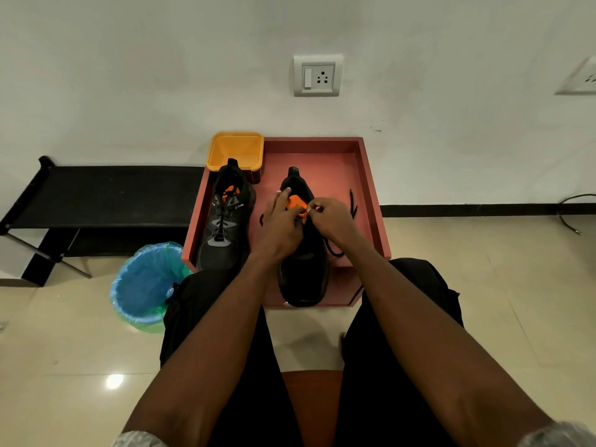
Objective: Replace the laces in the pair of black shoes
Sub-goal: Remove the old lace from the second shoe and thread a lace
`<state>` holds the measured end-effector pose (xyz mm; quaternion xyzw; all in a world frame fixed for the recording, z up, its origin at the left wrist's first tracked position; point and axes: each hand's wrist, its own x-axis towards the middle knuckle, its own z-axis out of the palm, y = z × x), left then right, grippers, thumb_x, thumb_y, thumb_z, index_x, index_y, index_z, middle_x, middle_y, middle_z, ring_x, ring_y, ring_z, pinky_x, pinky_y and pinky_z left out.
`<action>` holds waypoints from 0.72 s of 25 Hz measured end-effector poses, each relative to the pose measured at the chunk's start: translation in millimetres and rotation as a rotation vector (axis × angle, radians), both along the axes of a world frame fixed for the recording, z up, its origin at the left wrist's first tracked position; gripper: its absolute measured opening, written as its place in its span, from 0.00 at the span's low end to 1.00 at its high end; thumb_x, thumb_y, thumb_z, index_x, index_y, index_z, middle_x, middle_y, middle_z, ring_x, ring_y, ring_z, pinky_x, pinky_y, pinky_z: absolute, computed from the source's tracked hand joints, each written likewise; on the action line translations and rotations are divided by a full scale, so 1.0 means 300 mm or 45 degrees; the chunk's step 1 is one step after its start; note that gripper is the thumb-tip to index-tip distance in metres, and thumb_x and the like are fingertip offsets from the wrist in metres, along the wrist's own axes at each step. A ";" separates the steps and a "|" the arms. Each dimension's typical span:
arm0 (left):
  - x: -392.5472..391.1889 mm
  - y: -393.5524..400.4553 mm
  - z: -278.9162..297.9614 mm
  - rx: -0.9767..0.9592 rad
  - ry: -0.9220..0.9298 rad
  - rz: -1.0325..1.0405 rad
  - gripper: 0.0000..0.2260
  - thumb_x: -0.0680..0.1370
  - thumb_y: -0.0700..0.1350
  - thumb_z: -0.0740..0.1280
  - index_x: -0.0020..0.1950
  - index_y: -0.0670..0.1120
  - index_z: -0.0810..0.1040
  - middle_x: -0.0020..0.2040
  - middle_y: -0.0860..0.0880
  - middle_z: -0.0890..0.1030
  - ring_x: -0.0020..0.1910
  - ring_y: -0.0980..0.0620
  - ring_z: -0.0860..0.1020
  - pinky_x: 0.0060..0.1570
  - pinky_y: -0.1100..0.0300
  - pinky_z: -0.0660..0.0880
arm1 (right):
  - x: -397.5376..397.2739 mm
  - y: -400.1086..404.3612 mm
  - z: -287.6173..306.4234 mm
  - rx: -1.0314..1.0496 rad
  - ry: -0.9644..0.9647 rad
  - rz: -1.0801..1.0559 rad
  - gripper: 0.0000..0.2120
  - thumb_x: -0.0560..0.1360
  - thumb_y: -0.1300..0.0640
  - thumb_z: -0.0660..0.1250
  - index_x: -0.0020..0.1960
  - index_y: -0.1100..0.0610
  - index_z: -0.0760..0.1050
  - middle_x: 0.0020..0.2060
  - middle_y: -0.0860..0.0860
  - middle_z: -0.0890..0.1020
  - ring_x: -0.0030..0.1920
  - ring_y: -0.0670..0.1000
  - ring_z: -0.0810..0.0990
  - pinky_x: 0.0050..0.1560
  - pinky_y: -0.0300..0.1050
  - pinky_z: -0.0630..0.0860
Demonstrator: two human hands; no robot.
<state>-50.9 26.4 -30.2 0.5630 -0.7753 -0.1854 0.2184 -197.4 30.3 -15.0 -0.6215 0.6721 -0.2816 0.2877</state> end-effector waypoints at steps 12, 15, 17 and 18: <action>0.056 -0.013 0.103 -0.075 1.313 1.027 0.06 0.81 0.40 0.60 0.54 0.48 0.74 0.61 0.41 0.74 0.56 0.46 0.79 0.55 0.51 0.80 | -0.009 0.000 -0.007 0.010 -0.009 -0.016 0.08 0.76 0.58 0.62 0.45 0.54 0.80 0.39 0.52 0.82 0.39 0.53 0.81 0.41 0.53 0.80; 0.063 -0.015 0.090 -0.206 0.768 0.981 0.15 0.78 0.33 0.60 0.64 0.40 0.73 0.71 0.40 0.67 0.69 0.43 0.69 0.66 0.48 0.74 | -0.009 -0.002 -0.010 0.021 -0.008 0.008 0.07 0.77 0.57 0.62 0.47 0.54 0.80 0.41 0.51 0.82 0.39 0.52 0.81 0.42 0.52 0.80; 0.036 -0.014 0.055 -0.182 0.403 0.536 0.17 0.77 0.34 0.63 0.64 0.43 0.76 0.76 0.42 0.62 0.76 0.42 0.58 0.74 0.44 0.63 | -0.005 -0.002 -0.008 0.018 0.005 0.019 0.07 0.78 0.56 0.63 0.48 0.54 0.80 0.40 0.51 0.82 0.37 0.52 0.81 0.40 0.51 0.79; 0.022 -0.015 0.036 -0.124 0.247 0.317 0.15 0.77 0.37 0.64 0.64 0.45 0.78 0.78 0.43 0.60 0.78 0.42 0.54 0.76 0.44 0.58 | -0.003 -0.002 -0.006 0.016 0.012 0.022 0.07 0.78 0.56 0.63 0.48 0.53 0.81 0.39 0.50 0.82 0.36 0.51 0.80 0.38 0.49 0.78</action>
